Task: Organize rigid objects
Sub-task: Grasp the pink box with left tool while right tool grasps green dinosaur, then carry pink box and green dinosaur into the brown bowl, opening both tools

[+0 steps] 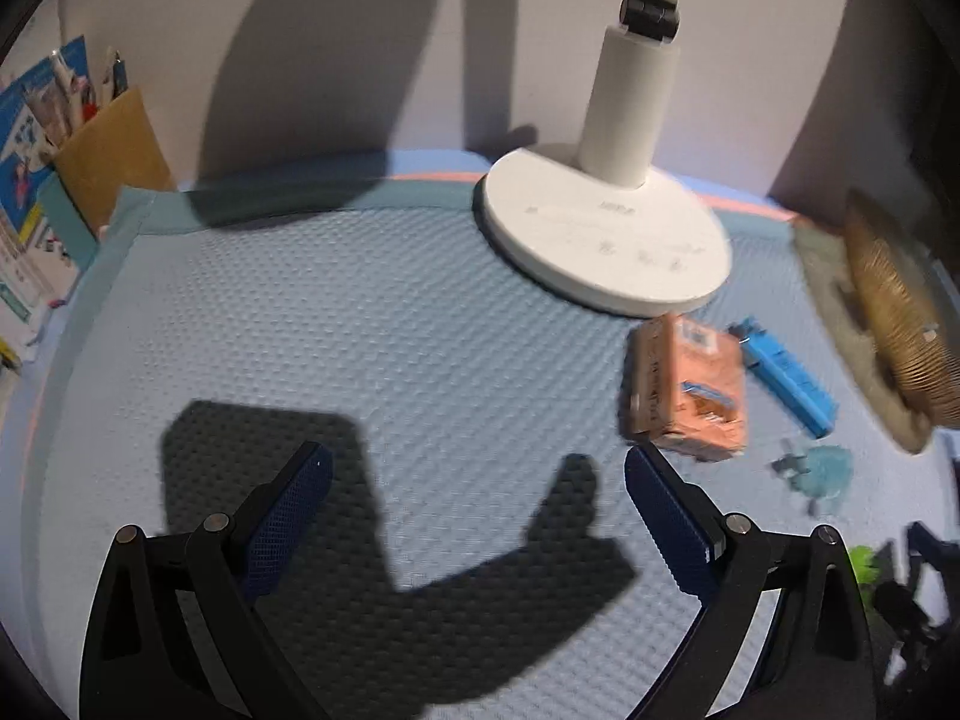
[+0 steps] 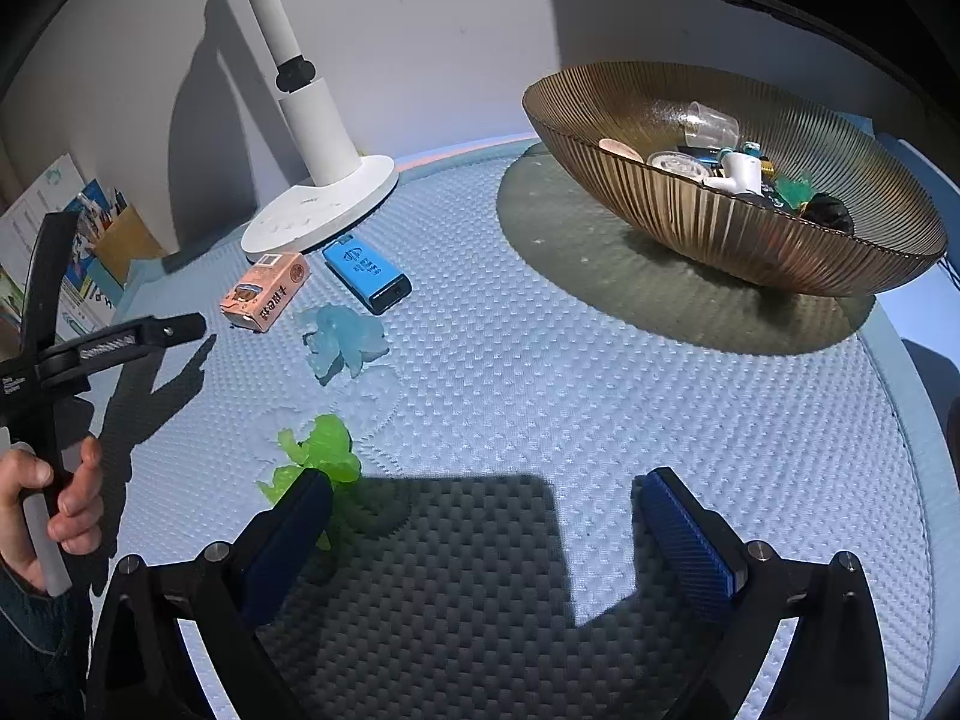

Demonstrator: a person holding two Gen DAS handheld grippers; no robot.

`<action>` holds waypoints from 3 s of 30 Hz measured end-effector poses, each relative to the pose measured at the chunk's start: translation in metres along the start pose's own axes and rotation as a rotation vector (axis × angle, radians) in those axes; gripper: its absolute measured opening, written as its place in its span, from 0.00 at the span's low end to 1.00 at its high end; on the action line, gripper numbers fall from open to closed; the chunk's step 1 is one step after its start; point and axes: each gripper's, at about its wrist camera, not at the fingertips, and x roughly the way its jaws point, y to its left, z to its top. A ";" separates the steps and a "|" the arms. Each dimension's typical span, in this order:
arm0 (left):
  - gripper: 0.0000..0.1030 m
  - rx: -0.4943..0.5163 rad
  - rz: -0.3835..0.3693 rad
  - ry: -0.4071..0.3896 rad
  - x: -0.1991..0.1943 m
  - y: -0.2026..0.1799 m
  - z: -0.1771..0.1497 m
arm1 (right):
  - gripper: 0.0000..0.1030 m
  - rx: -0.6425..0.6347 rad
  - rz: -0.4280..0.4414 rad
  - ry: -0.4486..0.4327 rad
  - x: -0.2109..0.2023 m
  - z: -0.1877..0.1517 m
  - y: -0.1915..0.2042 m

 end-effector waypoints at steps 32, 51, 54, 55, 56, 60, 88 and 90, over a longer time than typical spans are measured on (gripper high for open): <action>0.37 0.213 -0.214 -0.033 -0.022 -0.071 -0.027 | 0.35 -0.209 -0.023 -0.058 -0.044 -0.015 0.061; 0.38 0.265 -0.170 -0.043 -0.035 -0.088 -0.088 | 0.77 -0.155 -0.019 -0.029 -0.036 -0.041 0.008; 0.38 0.276 -0.161 -0.048 -0.036 -0.088 -0.089 | 0.70 -0.165 -0.040 -0.036 -0.036 -0.041 0.012; 0.38 0.277 -0.160 -0.049 -0.036 -0.089 -0.089 | 0.59 -0.179 -0.046 -0.030 -0.035 -0.042 0.015; 0.38 0.278 -0.161 -0.049 -0.036 -0.088 -0.089 | 0.49 -0.198 -0.051 -0.020 -0.032 -0.043 0.018; 0.37 0.284 -0.154 -0.057 -0.037 -0.088 -0.089 | 0.36 -0.279 -0.078 -0.043 -0.034 -0.049 0.032; 0.37 0.347 -0.430 -0.116 -0.027 -0.278 0.074 | 0.36 0.184 -0.310 -0.144 -0.092 0.118 -0.149; 0.37 0.349 -0.429 -0.080 -0.012 -0.283 0.067 | 0.36 0.196 -0.311 -0.110 -0.078 0.113 -0.152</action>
